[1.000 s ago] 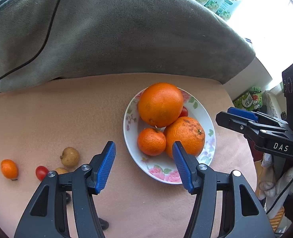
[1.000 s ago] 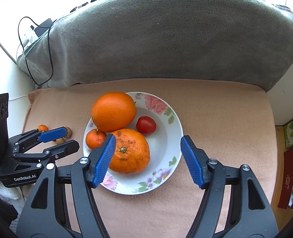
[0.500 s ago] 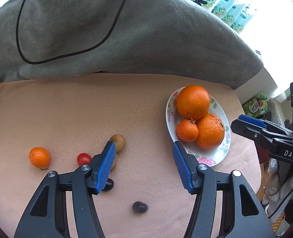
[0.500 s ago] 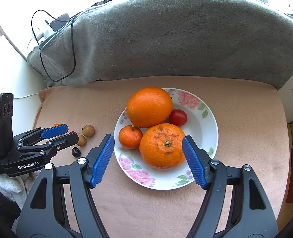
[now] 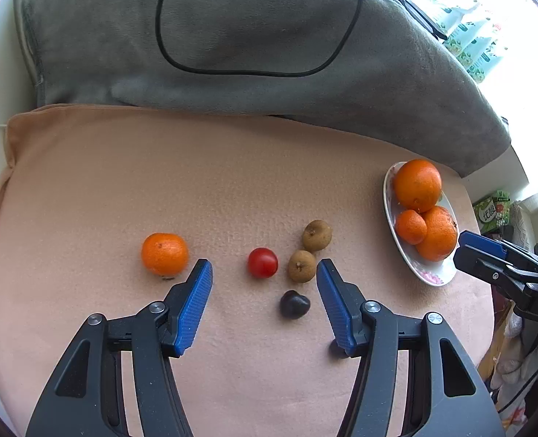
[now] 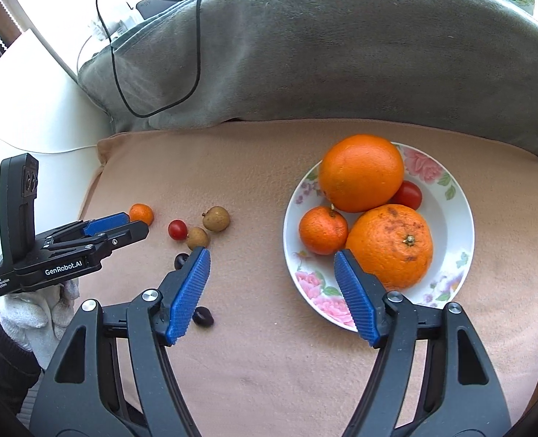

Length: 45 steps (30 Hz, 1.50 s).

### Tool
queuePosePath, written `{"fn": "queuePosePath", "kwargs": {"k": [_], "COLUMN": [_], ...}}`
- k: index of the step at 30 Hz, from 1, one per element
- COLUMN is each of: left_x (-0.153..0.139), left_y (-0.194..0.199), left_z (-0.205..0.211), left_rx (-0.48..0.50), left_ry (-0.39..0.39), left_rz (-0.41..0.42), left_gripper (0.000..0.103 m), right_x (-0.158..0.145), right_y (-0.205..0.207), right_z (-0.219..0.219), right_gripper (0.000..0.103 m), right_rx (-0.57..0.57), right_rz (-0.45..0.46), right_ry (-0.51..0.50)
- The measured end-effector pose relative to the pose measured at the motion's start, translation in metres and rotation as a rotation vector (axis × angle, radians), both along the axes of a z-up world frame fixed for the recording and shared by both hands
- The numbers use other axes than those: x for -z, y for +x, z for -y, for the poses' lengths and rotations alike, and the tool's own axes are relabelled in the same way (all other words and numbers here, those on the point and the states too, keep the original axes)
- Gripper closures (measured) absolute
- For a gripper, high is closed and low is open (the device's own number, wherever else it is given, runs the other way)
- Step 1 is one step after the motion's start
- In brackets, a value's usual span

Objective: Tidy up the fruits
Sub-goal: 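Withdraw both grippers from the plate toward the remaining fruits, then grasp the second mandarin with the left gripper while the right gripper grasps a brown kiwi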

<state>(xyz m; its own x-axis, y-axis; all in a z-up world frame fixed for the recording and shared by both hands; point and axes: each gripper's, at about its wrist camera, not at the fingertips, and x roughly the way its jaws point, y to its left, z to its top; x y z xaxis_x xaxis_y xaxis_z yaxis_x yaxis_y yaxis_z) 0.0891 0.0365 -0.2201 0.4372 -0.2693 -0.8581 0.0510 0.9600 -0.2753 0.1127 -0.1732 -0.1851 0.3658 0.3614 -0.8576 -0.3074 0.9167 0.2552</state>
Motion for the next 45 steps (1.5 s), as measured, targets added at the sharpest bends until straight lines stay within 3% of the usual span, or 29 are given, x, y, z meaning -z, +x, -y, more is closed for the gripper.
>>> {"fn": "queuePosePath", "kwargs": {"k": [12, 24, 29, 45], "left_x": [0.012, 0.029, 0.033, 0.044], "left_y": [-0.007, -0.002, 0.002, 0.018], "left_z": [-0.043, -0.057, -0.060, -0.066], "left_rx": [-0.062, -0.050, -0.044, -0.028], "left_ry": [-0.018, -0.052, -0.061, -0.065], "left_rz": [-0.011, -0.028, -0.030, -0.040], "left_gripper": [0.044, 0.052, 0.057, 0.057], "right_x": [0.027, 0.066, 0.080, 0.098], "right_y": [0.012, 0.027, 0.032, 0.039], "right_z": [-0.043, -0.084, -0.090, -0.100], "right_gripper": [0.030, 0.053, 0.055, 0.061], "right_rx": [-0.035, -0.042, -0.014, 0.001], "right_rz": [-0.086, -0.194, -0.224, -0.256], "right_ry": [0.072, 0.107, 0.114, 0.104]}}
